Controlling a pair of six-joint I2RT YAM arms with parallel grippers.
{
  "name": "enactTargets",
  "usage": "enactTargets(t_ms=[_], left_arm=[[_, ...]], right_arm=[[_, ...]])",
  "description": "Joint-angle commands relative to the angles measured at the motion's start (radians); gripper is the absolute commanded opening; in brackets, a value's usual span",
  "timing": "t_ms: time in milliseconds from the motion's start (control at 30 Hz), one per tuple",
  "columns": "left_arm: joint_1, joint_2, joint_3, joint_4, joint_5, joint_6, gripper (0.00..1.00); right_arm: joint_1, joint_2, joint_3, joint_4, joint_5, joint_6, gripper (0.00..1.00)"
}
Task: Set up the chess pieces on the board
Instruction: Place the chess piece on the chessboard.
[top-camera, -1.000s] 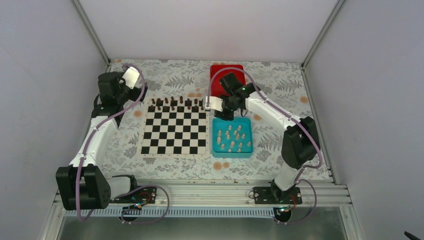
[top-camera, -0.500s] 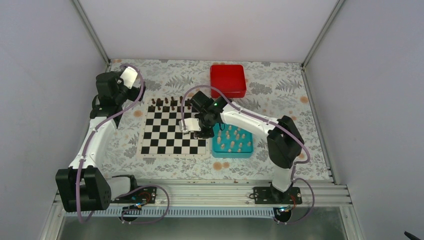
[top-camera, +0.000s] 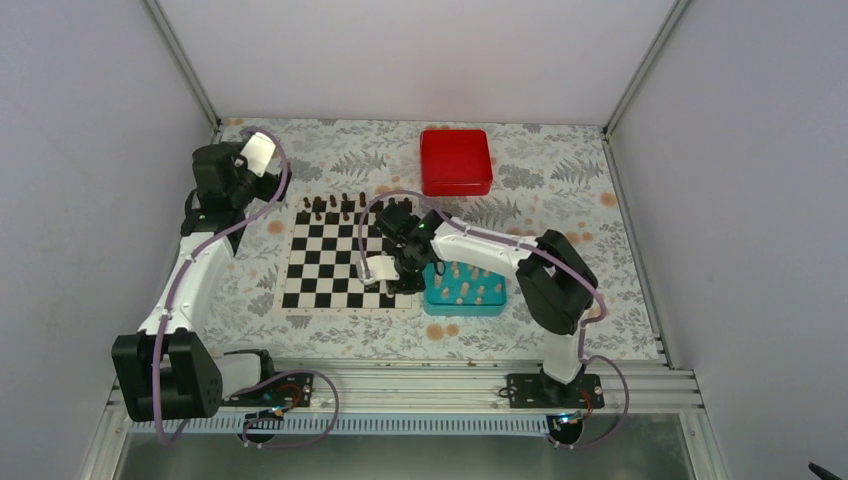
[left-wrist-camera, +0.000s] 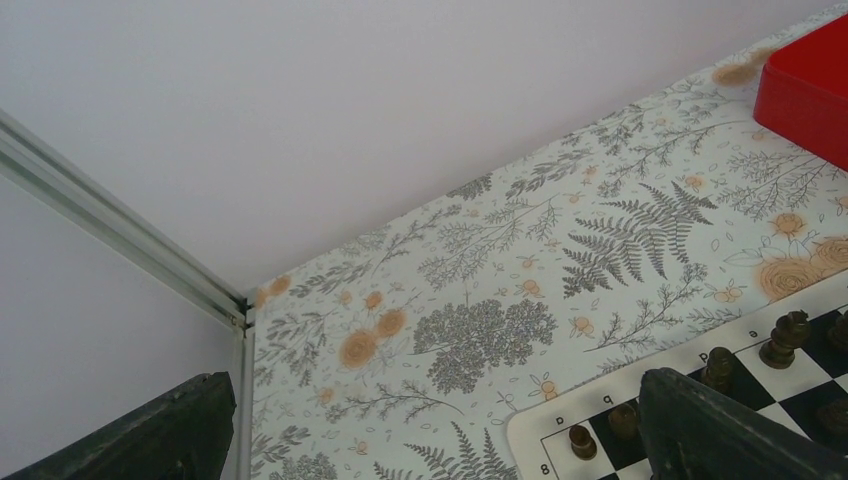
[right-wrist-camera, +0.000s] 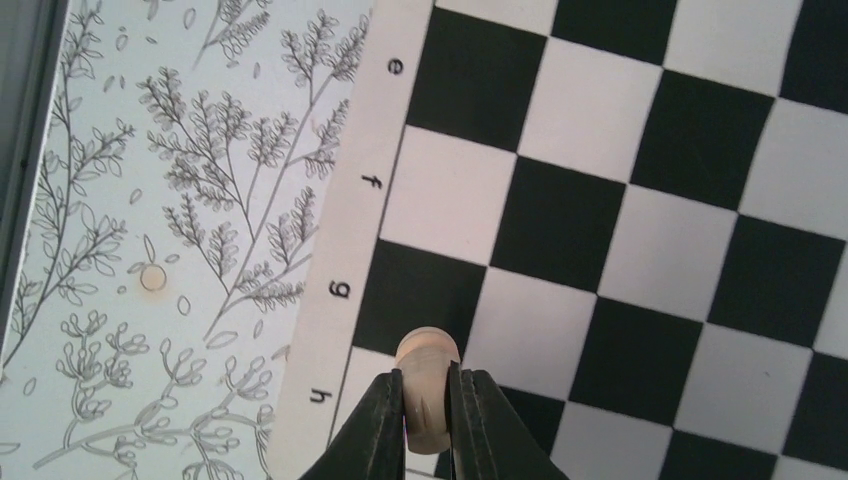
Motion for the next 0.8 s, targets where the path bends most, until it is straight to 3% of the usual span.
enactTargets(t_ms=[0,767], left_arm=[[0.006,0.001,-0.013,0.031,0.003,-0.001,1.0],[0.013,-0.01,-0.027,0.039,0.006,-0.013,1.0]], right_arm=[[0.031,0.027,-0.012,0.04,-0.042,0.02,0.1],[0.049,0.026,-0.095,0.145,0.01,0.043,0.09]])
